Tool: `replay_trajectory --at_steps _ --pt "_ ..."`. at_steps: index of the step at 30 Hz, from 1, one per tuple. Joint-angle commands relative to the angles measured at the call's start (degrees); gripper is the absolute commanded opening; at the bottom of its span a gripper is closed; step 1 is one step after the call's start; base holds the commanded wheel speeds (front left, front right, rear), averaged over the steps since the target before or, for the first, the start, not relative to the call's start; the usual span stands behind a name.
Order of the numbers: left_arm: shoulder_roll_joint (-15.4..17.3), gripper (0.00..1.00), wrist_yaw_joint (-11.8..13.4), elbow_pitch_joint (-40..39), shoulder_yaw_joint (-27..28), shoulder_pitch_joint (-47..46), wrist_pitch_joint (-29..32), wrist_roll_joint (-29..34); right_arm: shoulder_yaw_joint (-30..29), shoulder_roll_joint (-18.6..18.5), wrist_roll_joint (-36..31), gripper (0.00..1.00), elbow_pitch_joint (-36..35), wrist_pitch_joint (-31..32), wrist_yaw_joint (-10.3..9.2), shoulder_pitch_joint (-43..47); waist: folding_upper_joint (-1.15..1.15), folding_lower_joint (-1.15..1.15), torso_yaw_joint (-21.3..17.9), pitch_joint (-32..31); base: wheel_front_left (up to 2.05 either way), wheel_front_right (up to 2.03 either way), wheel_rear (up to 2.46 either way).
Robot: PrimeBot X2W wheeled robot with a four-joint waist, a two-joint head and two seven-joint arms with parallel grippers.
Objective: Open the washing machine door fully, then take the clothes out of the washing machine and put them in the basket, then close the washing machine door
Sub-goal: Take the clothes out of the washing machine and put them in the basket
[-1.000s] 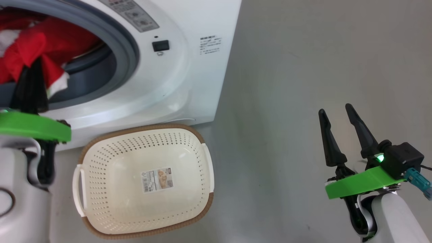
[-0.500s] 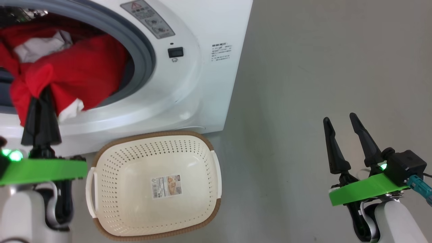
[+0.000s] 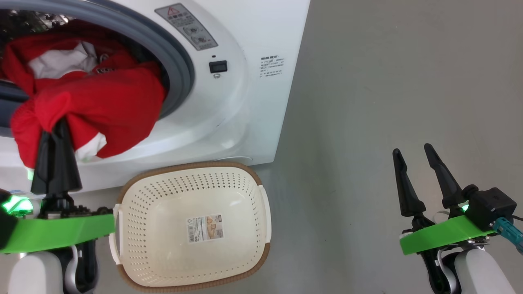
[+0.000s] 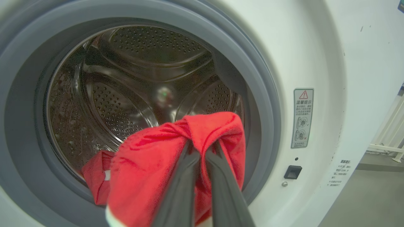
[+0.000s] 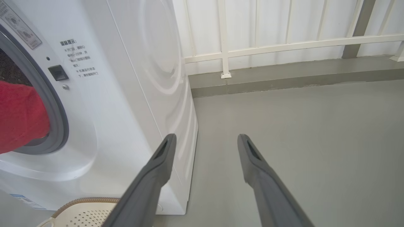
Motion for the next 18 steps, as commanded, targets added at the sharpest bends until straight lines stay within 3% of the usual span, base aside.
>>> replay_trajectory --at_steps 1,9,18 --pt "1.14 0.00 0.09 -1.23 1.56 0.67 -0.28 0.34 1.37 -0.13 0.62 1.00 -1.20 -0.36 0.02 0.42 0.00 0.00 -0.03 0.03 0.00 0.00 0.00" --pt "1.00 0.00 0.09 4.20 -0.04 2.82 -0.28 0.63 2.06 -0.13 1.15 1.00 -1.29 -0.36 0.02 0.25 0.00 0.00 -0.52 0.93 0.00 0.00 0.00" --pt "1.99 0.00 0.09 16.97 -3.61 1.77 -0.28 -0.39 2.10 -0.13 1.69 1.00 -1.94 -0.36 0.02 -1.31 0.00 0.00 -0.71 5.32 0.00 0.00 0.00"
